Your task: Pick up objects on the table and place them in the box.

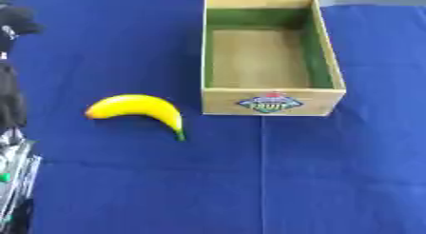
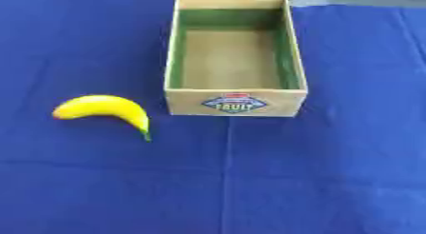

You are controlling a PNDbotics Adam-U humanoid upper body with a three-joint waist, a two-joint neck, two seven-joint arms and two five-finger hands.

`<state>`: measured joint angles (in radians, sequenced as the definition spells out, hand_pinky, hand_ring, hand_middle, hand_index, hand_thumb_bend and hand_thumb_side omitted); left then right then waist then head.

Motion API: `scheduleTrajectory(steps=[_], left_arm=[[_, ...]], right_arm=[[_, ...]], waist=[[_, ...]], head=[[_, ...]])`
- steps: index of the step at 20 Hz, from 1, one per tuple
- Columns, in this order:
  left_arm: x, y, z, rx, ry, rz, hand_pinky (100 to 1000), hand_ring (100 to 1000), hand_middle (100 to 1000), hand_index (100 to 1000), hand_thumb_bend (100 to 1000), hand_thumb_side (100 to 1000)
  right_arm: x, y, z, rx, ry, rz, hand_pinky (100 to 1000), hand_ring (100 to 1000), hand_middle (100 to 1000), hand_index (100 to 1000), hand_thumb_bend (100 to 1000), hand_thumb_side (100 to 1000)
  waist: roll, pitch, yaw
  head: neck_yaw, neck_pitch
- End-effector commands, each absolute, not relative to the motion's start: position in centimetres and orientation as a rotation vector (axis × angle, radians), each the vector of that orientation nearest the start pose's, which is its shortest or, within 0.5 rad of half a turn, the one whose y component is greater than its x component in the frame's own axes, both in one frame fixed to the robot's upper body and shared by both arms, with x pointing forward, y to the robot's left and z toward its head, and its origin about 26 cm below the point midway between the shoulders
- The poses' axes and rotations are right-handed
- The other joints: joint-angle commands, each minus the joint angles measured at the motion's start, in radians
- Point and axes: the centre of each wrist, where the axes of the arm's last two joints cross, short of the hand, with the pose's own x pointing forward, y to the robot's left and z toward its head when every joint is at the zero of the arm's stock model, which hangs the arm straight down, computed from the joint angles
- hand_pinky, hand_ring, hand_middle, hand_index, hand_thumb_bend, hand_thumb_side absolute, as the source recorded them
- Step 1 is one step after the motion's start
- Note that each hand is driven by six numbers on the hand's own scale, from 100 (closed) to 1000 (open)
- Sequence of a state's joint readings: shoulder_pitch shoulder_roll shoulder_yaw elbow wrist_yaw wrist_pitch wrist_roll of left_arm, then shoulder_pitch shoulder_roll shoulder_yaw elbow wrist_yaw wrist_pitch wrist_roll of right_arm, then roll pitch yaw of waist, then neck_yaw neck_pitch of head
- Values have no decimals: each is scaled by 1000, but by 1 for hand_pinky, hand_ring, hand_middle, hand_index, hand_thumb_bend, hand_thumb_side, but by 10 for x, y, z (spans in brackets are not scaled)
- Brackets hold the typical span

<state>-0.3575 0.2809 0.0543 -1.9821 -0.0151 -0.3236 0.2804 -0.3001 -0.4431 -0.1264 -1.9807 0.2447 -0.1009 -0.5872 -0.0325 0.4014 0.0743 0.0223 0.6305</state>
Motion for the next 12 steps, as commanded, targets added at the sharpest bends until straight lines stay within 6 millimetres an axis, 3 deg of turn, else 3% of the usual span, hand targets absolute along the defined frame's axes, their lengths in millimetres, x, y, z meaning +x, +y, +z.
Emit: scheduleTrajectory(steps=[1, 5, 12], left_arm=[[304, 263, 220, -319, 3549, -14, 606, 633, 657, 859, 313, 1000], [304, 263, 220, -316, 3549, -13, 606, 633, 658, 859, 314, 1000], [304, 266, 222, -344, 3543, 20, 608, 636, 660, 861, 318, 1000]], right_arm=[[295, -310, 231, 1238, 3367, 197, 788, 739, 752, 917, 100, 1000], [295, -310, 231, 1237, 3368, 195, 788, 739, 752, 917, 100, 1000], [295, -310, 231, 1233, 3369, 189, 788, 739, 752, 917, 100, 1000]], waist=[[0, -19, -1], [-2, -17, 0], [0, -16, 1]], head=[[-31, -12], [-58, -14], [-43, -15]])
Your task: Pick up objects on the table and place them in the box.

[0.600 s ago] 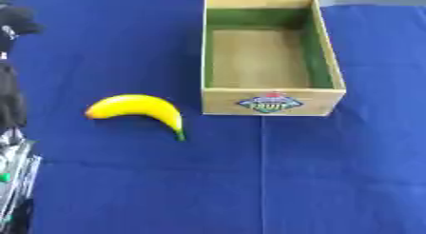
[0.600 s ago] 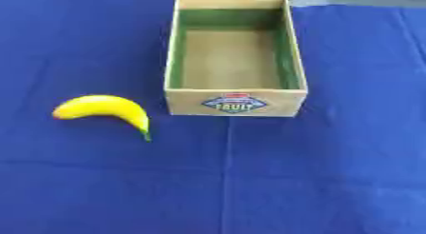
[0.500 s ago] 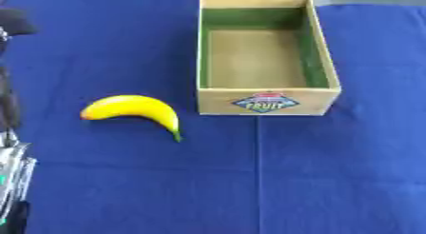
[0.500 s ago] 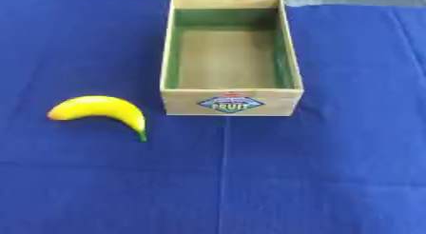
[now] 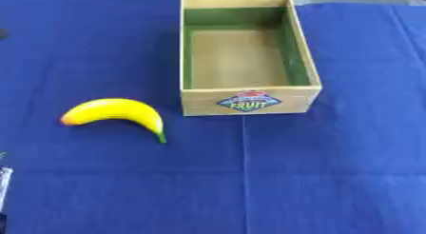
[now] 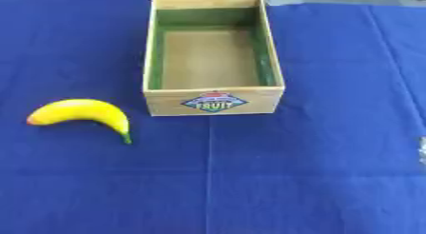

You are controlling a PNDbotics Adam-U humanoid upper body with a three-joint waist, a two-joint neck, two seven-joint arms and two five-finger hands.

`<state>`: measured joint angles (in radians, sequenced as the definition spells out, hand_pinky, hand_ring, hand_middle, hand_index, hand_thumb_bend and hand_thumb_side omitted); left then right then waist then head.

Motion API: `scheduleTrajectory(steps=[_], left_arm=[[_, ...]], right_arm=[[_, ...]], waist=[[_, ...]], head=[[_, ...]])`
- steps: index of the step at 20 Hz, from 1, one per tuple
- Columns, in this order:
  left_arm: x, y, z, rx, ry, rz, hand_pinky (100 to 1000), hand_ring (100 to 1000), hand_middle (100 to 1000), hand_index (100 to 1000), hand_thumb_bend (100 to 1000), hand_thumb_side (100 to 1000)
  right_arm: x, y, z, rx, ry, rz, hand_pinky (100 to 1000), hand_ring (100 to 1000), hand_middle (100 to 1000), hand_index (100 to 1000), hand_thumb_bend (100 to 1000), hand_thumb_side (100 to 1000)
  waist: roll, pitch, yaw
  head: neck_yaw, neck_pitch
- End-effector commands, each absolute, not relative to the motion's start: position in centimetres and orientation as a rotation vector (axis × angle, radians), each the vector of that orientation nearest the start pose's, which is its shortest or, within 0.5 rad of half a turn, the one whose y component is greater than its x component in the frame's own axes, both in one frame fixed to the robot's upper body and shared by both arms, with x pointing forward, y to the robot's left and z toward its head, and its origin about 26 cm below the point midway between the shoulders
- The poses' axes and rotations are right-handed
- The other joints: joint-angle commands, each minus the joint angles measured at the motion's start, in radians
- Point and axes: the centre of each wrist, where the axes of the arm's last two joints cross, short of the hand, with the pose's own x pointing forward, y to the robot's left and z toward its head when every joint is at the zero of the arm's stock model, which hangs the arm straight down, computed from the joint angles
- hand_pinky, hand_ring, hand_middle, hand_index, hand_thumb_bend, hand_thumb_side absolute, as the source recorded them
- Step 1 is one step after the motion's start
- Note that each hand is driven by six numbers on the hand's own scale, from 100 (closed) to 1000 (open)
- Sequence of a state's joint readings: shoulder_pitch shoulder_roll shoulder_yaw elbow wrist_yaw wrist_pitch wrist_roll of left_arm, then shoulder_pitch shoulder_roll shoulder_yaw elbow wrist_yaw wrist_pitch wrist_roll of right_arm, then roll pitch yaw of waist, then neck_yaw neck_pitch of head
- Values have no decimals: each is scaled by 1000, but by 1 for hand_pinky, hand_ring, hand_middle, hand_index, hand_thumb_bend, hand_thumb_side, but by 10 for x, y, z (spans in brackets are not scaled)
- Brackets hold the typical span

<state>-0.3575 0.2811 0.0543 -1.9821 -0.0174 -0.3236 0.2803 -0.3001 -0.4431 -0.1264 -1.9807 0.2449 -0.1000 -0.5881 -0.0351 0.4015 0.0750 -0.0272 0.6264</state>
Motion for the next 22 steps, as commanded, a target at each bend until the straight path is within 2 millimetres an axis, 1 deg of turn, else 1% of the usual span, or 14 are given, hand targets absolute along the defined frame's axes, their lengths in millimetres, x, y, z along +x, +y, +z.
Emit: scheduleTrajectory(steps=[1, 3, 6, 7, 8, 9, 10, 12, 16, 18, 20, 22], left_arm=[[304, 268, 224, -364, 3538, 39, 609, 638, 662, 863, 321, 1000], [304, 273, 229, -429, 3517, 101, 611, 644, 670, 869, 330, 1000], [303, 282, 242, -600, 3466, 263, 618, 655, 681, 878, 345, 999], [303, 285, 245, -665, 3446, 327, 618, 660, 686, 882, 343, 973], [302, 289, 250, -746, 3425, 395, 618, 660, 686, 882, 343, 973], [301, 292, 254, -837, 3397, 477, 618, 663, 690, 878, 364, 950], [300, 295, 257, -948, 3361, 582, 618, 665, 692, 868, 373, 935], [299, 300, 262, -1128, 3291, 758, 622, 672, 697, 875, 382, 917], [297, 304, 273, -1381, 3127, 1046, 635, 692, 713, 898, 409, 901], [296, 305, 280, -1479, 3017, 1213, 658, 740, 753, 926, 419, 905], [295, 306, 288, -1576, 2890, 1401, 662, 753, 761, 929, 389, 885], [294, 306, 295, -1650, 2782, 1546, 665, 763, 769, 939, 379, 885]], right_arm=[[295, -310, 231, 1233, 3369, 188, 788, 739, 752, 917, 100, 1000], [295, -310, 231, 1233, 3370, 186, 788, 739, 752, 917, 100, 1000], [295, -310, 231, 1233, 3370, 182, 788, 739, 752, 917, 100, 1000], [295, -310, 231, 1233, 3370, 181, 788, 739, 752, 917, 100, 1000], [295, -310, 231, 1233, 3370, 181, 788, 739, 752, 917, 100, 1000], [295, -310, 231, 1232, 3370, 180, 789, 739, 752, 917, 100, 999], [295, -310, 232, 1229, 3370, 180, 788, 739, 752, 917, 100, 999], [295, -309, 232, 1224, 3372, 179, 789, 739, 752, 917, 100, 999], [295, -309, 232, 1223, 3372, 174, 789, 739, 752, 917, 100, 999], [295, -309, 232, 1223, 3373, 169, 789, 739, 752, 917, 100, 1000], [295, -309, 232, 1225, 3374, 163, 789, 739, 752, 916, 100, 1000], [295, -309, 231, 1226, 3376, 158, 789, 739, 752, 916, 100, 1000]], waist=[[3, -17, 1], [5, -18, 0], [8, -21, -1], [9, -21, -2], [10, -22, -2], [12, -23, -3], [13, -24, -5], [16, -25, -9], [18, -29, -14], [20, -31, -16], [21, -33, -16], [23, -35, -16]], head=[[11, -10], [19, -8], [27, -7], [29, -7], [31, -7], [35, -5], [43, -1], [57, 3], [63, 6], [63, 6], [62, 7], [61, 7]])
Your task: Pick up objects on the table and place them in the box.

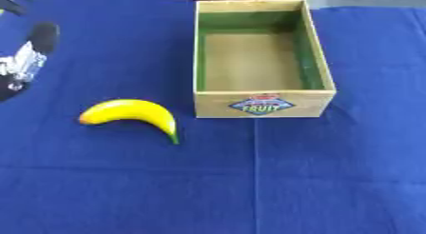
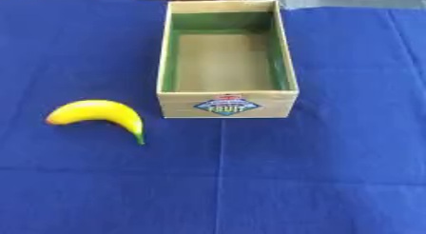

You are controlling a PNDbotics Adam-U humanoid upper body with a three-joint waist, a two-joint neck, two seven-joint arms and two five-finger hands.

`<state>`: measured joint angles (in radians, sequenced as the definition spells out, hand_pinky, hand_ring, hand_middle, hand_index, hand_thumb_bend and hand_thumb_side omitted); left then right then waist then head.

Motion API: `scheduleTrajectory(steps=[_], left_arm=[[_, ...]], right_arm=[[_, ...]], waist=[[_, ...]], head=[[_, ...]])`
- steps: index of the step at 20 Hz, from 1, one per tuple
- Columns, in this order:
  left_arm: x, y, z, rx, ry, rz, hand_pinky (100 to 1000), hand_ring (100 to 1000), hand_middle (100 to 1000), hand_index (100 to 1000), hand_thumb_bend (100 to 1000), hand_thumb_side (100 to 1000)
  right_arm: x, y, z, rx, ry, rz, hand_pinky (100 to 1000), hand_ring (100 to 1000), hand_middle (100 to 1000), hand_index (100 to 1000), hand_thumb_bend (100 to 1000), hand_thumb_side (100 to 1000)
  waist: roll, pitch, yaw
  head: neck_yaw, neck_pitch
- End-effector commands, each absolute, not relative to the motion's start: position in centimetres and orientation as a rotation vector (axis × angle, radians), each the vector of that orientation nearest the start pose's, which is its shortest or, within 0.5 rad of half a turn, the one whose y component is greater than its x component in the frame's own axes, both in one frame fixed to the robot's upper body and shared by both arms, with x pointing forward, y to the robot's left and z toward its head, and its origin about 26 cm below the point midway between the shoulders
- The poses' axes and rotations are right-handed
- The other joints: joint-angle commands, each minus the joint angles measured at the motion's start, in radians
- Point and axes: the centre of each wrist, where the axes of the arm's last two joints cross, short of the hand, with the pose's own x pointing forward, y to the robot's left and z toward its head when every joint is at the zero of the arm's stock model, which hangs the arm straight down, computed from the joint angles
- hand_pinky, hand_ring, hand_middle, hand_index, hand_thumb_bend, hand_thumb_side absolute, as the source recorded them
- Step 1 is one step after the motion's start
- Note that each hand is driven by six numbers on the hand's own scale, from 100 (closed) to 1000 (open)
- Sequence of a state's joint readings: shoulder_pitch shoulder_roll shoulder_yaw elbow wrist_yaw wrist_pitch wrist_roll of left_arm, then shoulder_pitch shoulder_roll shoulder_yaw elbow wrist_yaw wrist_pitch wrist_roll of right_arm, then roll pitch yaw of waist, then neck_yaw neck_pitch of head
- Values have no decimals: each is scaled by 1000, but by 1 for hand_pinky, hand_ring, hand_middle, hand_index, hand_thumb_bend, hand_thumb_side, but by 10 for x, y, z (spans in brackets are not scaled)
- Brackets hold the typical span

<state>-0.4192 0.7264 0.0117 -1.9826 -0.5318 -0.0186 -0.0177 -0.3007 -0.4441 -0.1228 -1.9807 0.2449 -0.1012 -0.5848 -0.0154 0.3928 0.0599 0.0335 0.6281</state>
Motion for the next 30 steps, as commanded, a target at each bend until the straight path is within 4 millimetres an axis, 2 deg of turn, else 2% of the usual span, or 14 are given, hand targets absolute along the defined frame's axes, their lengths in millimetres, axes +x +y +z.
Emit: scheduleTrajectory(steps=[1, 6, 14, 21, 26, 27, 30], left_arm=[[294, 305, 299, -1674, 2730, 1621, 669, 770, 777, 948, 368, 879], [294, 296, 312, -1728, 2507, 1933, 701, 811, 813, 984, 374, 863], [296, 279, 318, -1651, 2293, 2321, 709, 824, 819, 982, 432, 723], [298, 270, 318, -1612, 2151, 2547, 713, 834, 828, 997, 481, 705], [298, 267, 318, -1601, 2124, 2596, 713, 834, 828, 996, 483, 704], [299, 267, 316, -1604, 2106, 2623, 685, 814, 790, 947, 486, 657], [308, 265, 306, -1599, 2028, 2734, 671, 815, 796, 955, 468, 632]], right_arm=[[295, -309, 231, 1225, 3378, 154, 789, 739, 752, 916, 100, 1000], [295, -309, 231, 1221, 3384, 139, 789, 739, 752, 916, 100, 1000], [295, -308, 230, 1215, 3393, 126, 790, 739, 752, 916, 100, 1000], [295, -308, 229, 1211, 3399, 119, 790, 739, 751, 916, 100, 1000], [295, -308, 229, 1211, 3400, 118, 790, 739, 751, 916, 100, 1000], [295, -307, 229, 1207, 3402, 118, 791, 738, 751, 916, 100, 1000], [295, -306, 229, 1199, 3409, 115, 791, 738, 751, 916, 100, 1000]], waist=[[4, -27, -1], [6, -29, -3], [7, -28, -7], [9, -27, -8], [9, -27, -7], [9, -26, -10], [9, -24, -13]], head=[[0, 6], [7, 9], [15, 8], [17, 5], [18, 5], [20, 2], [24, -1]])
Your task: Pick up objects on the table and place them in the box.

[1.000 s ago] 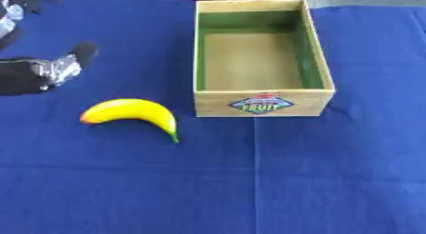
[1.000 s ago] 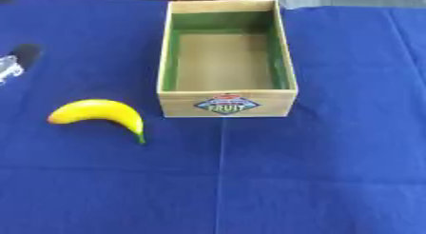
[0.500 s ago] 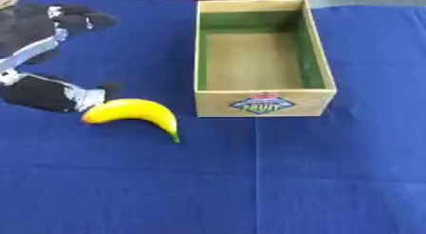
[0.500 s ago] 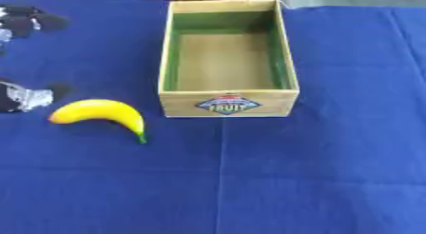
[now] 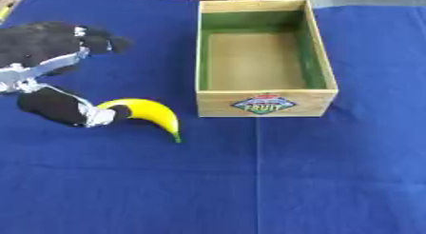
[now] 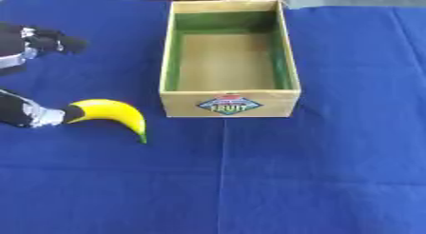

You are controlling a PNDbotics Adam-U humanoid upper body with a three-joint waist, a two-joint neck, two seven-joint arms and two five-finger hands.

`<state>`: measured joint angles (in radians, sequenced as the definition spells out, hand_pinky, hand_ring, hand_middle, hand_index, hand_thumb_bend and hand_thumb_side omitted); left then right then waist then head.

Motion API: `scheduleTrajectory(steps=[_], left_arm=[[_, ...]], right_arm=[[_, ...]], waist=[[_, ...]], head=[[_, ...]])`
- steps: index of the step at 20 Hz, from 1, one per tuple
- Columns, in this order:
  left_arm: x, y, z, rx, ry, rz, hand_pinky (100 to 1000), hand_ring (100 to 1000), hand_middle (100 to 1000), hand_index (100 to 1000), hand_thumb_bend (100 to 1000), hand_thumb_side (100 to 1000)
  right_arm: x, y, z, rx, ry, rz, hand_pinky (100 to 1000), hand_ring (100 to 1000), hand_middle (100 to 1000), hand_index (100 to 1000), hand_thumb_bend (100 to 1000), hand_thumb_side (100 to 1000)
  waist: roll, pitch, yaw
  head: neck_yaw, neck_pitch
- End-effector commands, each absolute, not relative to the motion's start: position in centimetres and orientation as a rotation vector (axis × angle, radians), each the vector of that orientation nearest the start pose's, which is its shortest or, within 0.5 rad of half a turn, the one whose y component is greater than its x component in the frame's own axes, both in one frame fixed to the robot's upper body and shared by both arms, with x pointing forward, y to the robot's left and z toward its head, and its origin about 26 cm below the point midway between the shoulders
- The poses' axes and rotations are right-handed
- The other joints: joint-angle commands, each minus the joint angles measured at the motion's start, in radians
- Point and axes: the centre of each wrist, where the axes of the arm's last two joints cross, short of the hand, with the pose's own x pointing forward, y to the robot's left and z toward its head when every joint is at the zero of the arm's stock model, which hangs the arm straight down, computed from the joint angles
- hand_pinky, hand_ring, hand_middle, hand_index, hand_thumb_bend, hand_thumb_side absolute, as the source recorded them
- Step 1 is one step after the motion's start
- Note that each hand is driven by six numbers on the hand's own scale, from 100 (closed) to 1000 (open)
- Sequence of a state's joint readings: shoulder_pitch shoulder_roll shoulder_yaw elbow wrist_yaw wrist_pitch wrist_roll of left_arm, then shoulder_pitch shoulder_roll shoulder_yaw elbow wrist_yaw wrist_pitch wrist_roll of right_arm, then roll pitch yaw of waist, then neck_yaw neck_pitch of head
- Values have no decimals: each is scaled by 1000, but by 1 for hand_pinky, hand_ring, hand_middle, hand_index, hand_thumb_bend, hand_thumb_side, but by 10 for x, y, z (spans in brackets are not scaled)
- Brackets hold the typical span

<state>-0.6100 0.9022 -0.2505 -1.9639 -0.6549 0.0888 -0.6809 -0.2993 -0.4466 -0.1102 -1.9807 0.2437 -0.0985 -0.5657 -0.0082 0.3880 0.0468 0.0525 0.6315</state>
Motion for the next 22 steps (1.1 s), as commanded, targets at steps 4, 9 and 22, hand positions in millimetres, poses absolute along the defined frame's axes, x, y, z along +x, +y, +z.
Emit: scheduleTrajectory(steps=[4, 9, 22], left_arm=[[317, 263, 299, 1060, -1305, -1852, 667, 813, 804, 962, 432, 618], [329, 265, 291, 1060, -1262, -1839, 663, 810, 814, 960, 385, 596], [360, 270, 272, 1054, -1207, -1806, 663, 802, 815, 940, 343, 573]], right_arm=[[295, -306, 228, -881, -2515, -82, 791, 738, 751, 916, 100, 1000], [295, -306, 228, -877, -2513, -82, 792, 738, 751, 917, 100, 1000], [296, -305, 228, -872, -2513, -85, 793, 739, 751, 917, 100, 1000]], waist=[[2, -16, -2], [3, -14, -4], [3, -4, -10]], head=[[6, -7], [8, -9], [12, -14]])
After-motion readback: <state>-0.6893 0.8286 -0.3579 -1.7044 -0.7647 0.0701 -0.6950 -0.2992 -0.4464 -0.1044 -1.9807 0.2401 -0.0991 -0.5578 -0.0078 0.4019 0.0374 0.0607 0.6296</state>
